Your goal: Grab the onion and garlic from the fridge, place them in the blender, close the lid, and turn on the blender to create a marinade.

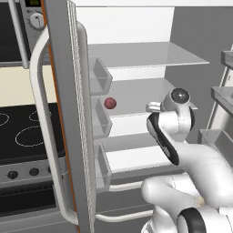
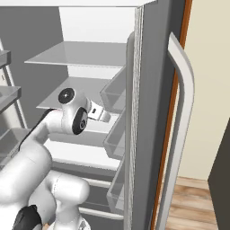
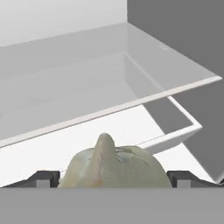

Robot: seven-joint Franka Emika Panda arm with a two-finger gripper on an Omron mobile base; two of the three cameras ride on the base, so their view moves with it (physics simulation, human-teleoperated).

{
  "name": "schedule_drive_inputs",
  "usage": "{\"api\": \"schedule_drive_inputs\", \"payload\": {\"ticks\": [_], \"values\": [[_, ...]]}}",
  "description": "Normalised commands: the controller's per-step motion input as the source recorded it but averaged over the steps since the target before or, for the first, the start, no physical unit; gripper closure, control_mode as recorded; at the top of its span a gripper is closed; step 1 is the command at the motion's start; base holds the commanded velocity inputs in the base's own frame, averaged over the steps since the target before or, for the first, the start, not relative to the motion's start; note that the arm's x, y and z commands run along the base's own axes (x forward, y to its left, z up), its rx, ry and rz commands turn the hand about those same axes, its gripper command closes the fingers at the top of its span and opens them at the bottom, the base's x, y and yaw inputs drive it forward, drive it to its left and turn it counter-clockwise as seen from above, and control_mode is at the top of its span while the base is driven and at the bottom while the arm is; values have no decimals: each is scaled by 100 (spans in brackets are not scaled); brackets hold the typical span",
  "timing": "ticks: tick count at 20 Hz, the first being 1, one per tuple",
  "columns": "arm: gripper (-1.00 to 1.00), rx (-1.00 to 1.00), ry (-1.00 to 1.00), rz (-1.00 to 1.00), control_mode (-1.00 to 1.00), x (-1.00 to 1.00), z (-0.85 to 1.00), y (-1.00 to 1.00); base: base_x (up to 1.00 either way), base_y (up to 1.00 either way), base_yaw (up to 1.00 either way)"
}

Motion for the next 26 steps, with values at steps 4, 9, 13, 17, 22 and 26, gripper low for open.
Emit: {"api": "schedule_drive_inputs", "payload": {"ticks": [4, 9, 13, 17, 22, 26], "values": [[100, 2, 9, 1, -100, -99, 91, 34, 0, 0, 0], [100, 10, 25, 5, -100, -76, 90, 31, 0, 0, 0], [100, 14, 36, 14, -100, -37, 58, 19, 0, 0, 0], [100, 7, 16, 12, -100, -2, 15, 10, 0, 0, 0], [100, 0, 0, 0, -100, -4, 0, 0, 0, 0, 0], [100, 0, 0, 0, 100, -23, 0, 0, -29, 0, 0]]}}
